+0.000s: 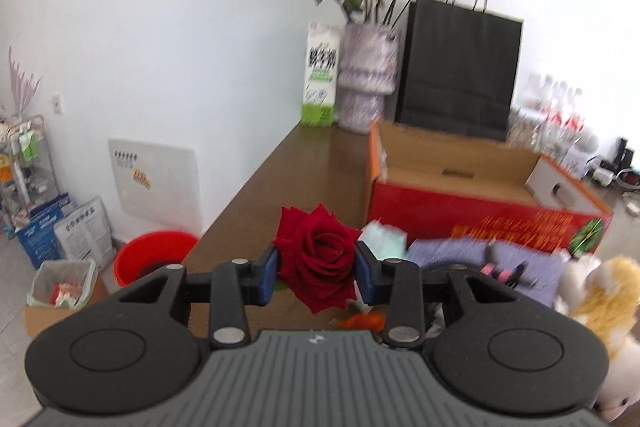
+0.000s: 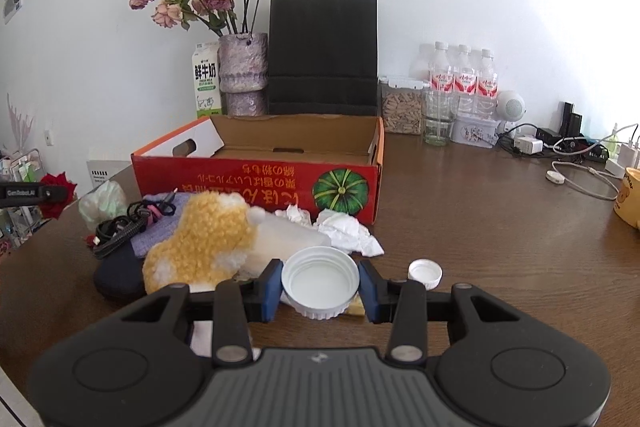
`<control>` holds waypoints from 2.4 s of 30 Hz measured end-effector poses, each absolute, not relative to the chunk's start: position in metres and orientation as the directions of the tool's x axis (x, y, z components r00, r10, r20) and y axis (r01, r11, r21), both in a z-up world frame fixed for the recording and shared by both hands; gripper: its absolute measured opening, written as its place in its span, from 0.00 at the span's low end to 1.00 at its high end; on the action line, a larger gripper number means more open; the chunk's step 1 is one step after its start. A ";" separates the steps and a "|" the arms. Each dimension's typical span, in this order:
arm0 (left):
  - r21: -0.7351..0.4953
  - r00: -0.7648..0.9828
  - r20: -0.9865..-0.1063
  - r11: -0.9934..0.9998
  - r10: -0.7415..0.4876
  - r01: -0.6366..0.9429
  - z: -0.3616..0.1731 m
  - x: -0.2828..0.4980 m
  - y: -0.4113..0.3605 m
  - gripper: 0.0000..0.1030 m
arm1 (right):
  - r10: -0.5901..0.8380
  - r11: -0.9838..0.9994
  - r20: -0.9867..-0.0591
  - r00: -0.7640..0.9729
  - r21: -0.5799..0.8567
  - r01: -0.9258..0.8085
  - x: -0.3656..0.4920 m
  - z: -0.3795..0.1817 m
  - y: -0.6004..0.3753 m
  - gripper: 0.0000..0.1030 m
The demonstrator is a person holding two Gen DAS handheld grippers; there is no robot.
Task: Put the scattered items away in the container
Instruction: 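Carry the rose and cap over the box and open both grippers, then withdraw both grippers from the box back toward the table items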
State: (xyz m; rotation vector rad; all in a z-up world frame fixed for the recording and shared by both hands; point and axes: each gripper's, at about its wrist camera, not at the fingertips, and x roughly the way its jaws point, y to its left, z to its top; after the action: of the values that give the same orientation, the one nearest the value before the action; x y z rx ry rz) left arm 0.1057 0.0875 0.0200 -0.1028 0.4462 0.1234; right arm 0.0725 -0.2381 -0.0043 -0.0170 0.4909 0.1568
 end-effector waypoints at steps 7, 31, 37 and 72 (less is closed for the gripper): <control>-0.093 0.935 -0.352 0.994 0.027 -0.063 0.052 0.125 0.060 0.38 | 0.155 0.987 -0.378 0.913 0.018 -0.160 0.093 0.023 -0.234 0.38; -0.125 0.912 -0.411 0.991 -0.001 -0.055 0.015 0.279 -0.005 0.38 | 0.203 0.979 -0.361 0.910 0.091 -0.182 0.268 0.019 -0.201 0.38; -0.099 0.909 -0.416 0.994 -0.003 -0.043 0.014 0.276 -0.010 0.38 | 0.203 0.979 -0.381 0.902 0.088 -0.183 0.268 0.009 -0.197 0.38; -0.042 0.938 -0.334 0.993 0.087 -0.107 0.024 0.252 -0.017 1.00 | 0.166 0.986 -0.327 0.931 0.072 -0.150 0.251 0.013 -0.197 1.00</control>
State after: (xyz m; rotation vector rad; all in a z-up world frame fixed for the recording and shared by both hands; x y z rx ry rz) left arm 0.2524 -0.0174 0.0238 -0.0602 0.3385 0.0993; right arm 0.2514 -0.1970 0.0131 0.0465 0.3384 0.1617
